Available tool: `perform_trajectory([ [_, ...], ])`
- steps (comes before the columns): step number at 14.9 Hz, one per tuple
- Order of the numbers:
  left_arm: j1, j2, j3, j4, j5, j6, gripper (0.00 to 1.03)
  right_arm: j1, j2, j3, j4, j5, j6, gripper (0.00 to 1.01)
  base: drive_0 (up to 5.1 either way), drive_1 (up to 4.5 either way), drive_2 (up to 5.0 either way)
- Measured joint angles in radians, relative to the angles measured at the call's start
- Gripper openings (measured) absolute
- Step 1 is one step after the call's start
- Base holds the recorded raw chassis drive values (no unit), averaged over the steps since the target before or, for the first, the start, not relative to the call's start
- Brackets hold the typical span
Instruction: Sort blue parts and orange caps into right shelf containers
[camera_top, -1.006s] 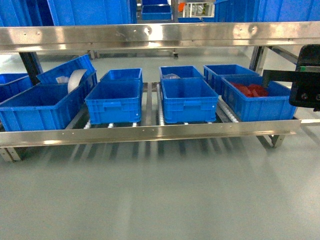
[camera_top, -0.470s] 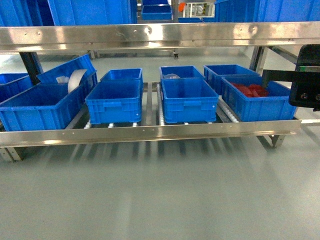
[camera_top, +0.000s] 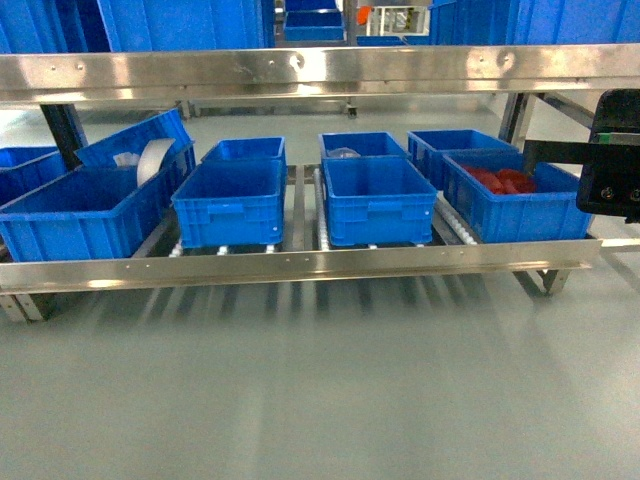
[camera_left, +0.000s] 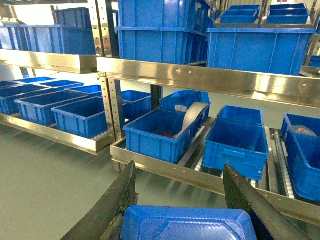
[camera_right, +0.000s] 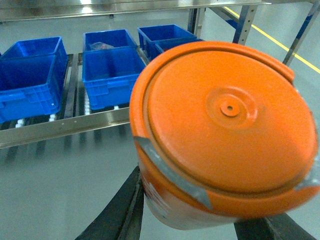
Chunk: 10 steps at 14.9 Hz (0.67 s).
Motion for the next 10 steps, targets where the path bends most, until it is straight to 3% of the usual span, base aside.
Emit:
perform_trajectory([
  [10,0.000,0.000,0.000,0.000,0.000,0.000,0.41,0.000,0.000,0.000,0.000,0.000,0.000,0.41,0.0,0.00,0.0],
])
